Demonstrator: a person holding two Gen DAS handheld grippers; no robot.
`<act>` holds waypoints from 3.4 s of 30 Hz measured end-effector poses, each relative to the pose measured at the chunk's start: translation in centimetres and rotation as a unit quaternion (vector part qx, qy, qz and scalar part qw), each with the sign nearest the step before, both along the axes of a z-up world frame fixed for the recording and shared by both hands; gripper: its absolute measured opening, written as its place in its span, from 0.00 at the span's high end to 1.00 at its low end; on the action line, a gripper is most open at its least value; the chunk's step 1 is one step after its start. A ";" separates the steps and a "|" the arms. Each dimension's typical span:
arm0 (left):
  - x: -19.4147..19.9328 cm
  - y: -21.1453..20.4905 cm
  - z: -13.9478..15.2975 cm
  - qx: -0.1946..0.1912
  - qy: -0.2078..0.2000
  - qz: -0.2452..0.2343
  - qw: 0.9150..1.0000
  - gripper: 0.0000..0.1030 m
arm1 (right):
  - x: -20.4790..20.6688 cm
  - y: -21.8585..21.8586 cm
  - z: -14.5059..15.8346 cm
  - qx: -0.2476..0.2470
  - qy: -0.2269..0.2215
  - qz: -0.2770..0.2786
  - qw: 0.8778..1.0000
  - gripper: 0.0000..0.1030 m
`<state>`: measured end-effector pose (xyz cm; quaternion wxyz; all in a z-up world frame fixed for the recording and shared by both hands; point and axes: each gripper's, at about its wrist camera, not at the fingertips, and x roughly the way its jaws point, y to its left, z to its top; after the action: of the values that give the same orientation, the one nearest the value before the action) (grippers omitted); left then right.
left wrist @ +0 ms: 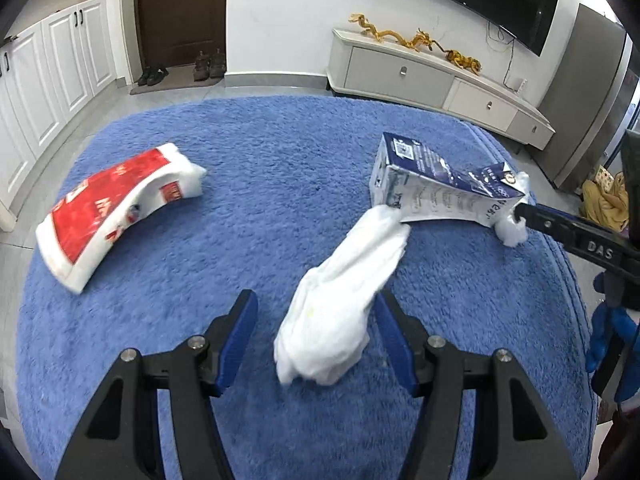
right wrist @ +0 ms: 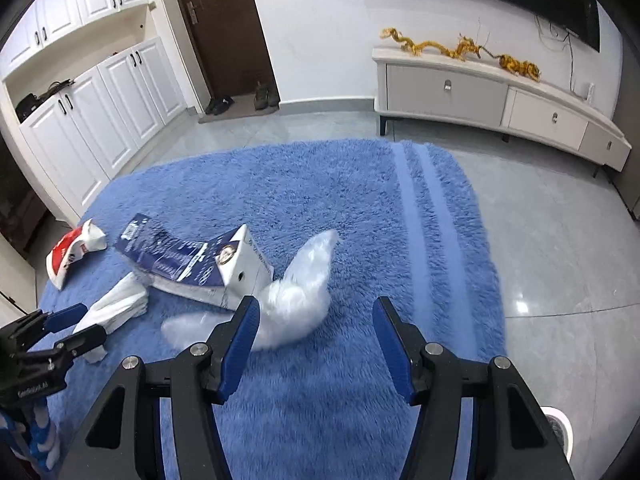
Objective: Collect trash
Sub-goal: 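Grasp the white tissue with the left tool while the right tool grasps the clear plastic bag, then carry the tissue and plastic bag over the trash bin, then open both tools to drop the tissue and plastic bag into the bin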
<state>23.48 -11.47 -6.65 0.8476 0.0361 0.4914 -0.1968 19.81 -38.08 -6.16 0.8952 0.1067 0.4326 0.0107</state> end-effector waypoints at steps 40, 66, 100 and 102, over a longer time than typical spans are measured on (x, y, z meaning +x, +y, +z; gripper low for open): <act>-20.6 2.2 5.3 -0.037 0.012 -0.037 0.999 0.88 | -21.4 10.7 4.6 -0.129 0.004 0.121 0.984 0.70; -25.0 1.5 5.1 -0.033 0.037 -0.022 0.999 0.88 | -27.5 8.7 3.4 -0.166 -0.002 0.127 0.978 0.70; -22.7 -34.8 -1.0 -0.010 0.171 -0.207 0.963 0.87 | -29.1 -19.5 -5.7 -0.143 0.122 -0.082 0.979 0.69; -21.8 -36.1 -2.4 -0.010 0.192 -0.195 0.962 0.87 | -28.3 -20.3 -6.8 -0.147 0.133 -0.084 0.977 0.69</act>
<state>1.72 -47.54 -9.02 0.6833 0.0839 0.6260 -0.3663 -8.48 -58.43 -12.97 0.8333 0.0108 0.5341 -0.1426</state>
